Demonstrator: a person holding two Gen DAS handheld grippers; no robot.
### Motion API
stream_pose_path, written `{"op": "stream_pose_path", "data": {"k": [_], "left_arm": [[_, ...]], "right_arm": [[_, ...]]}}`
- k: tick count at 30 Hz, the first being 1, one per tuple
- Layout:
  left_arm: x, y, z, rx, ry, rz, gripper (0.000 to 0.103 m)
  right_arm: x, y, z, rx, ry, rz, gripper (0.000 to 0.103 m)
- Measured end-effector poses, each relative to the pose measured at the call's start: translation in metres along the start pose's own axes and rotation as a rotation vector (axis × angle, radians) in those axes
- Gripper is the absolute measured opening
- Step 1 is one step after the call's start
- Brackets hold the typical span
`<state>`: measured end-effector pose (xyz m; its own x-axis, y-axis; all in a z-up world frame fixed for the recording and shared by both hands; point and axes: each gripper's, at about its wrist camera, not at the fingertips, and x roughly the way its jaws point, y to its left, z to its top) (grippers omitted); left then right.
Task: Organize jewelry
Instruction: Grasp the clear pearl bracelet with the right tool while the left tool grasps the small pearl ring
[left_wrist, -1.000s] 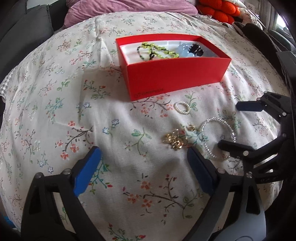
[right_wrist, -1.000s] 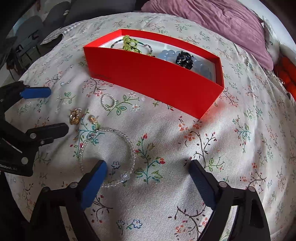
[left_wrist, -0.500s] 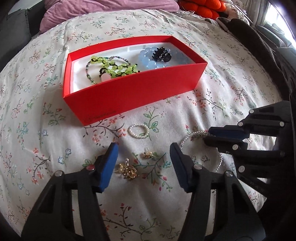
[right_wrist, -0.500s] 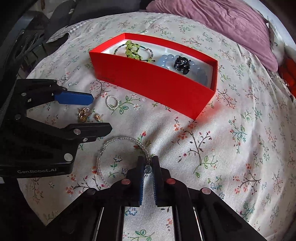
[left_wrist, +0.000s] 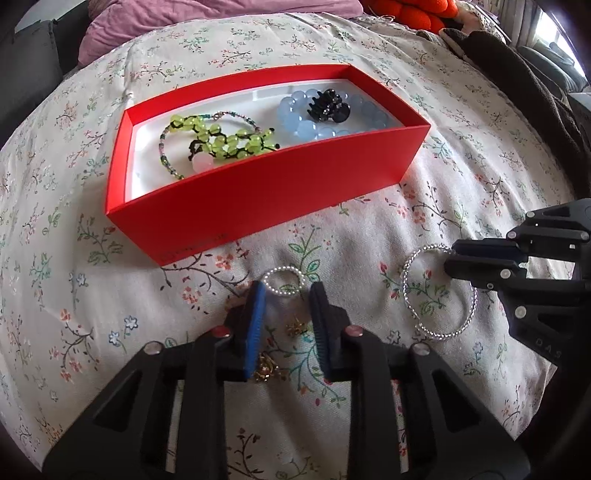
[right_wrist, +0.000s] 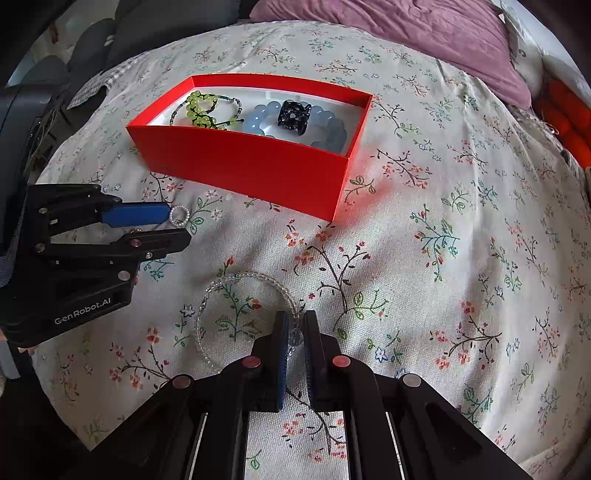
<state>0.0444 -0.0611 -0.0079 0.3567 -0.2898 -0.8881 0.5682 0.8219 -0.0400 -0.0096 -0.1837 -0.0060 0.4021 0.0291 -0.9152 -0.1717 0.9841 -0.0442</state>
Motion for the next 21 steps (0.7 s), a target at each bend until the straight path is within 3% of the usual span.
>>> {"op": "stream_pose_path", "data": {"k": [5,21], "left_arm": [[0.000,-0.004,0.001,0.014,-0.002,0.003,0.004],[-0.025,-0.004,0.001,-0.009,-0.032,-0.032,0.003]], "right_arm": [[0.000,0.000,0.000,0.010,0.002,0.005,0.008],[-0.022,-0.006,0.012,0.034,-0.057,0.049,0.008]]}}
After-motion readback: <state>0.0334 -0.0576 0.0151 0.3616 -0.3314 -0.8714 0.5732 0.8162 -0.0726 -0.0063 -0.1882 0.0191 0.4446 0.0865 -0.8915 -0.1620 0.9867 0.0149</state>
